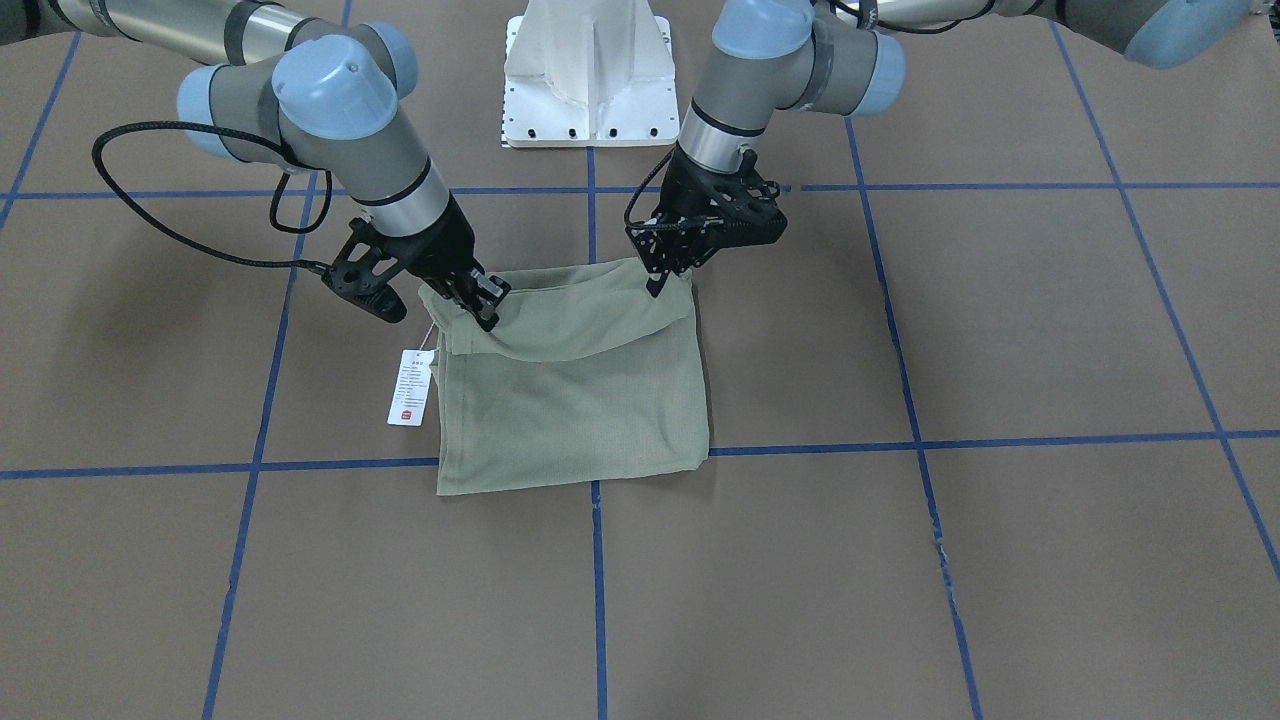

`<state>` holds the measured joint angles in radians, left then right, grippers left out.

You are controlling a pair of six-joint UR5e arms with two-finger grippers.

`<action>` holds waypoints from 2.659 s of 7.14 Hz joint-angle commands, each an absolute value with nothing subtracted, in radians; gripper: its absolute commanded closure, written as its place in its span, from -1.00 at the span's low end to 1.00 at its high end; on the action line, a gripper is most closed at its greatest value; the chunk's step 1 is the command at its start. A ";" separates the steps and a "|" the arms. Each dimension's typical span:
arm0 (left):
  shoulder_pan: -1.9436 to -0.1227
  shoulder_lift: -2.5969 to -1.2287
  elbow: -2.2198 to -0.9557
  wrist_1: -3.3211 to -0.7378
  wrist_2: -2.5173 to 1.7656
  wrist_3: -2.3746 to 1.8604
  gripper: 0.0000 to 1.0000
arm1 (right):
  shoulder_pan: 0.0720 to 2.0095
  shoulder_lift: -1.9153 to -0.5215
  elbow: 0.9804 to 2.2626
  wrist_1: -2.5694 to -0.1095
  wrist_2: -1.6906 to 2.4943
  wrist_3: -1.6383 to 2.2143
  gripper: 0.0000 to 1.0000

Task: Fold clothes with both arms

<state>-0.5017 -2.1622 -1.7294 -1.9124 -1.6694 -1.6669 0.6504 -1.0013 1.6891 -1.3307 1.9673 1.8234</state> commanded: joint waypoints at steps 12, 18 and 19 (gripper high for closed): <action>-1.062 -1.840 -1.757 -1.970 -2.052 -0.811 -1.00 | 1.128 -1.263 1.571 -1.138 2.277 1.133 -1.00; -1.462 -1.467 -1.770 -1.948 -2.203 0.216 -1.00 | 1.587 -1.632 1.572 -1.501 2.379 -0.204 -1.00; -1.474 -1.448 -1.767 -1.965 -2.197 0.189 -1.00 | 1.638 -1.638 1.574 -1.532 2.376 -0.253 -1.00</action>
<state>-1.4421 -1.4905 -1.7707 -1.9513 -2.1922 0.1489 1.5705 -1.6241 1.5695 -1.4529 2.3782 -0.1253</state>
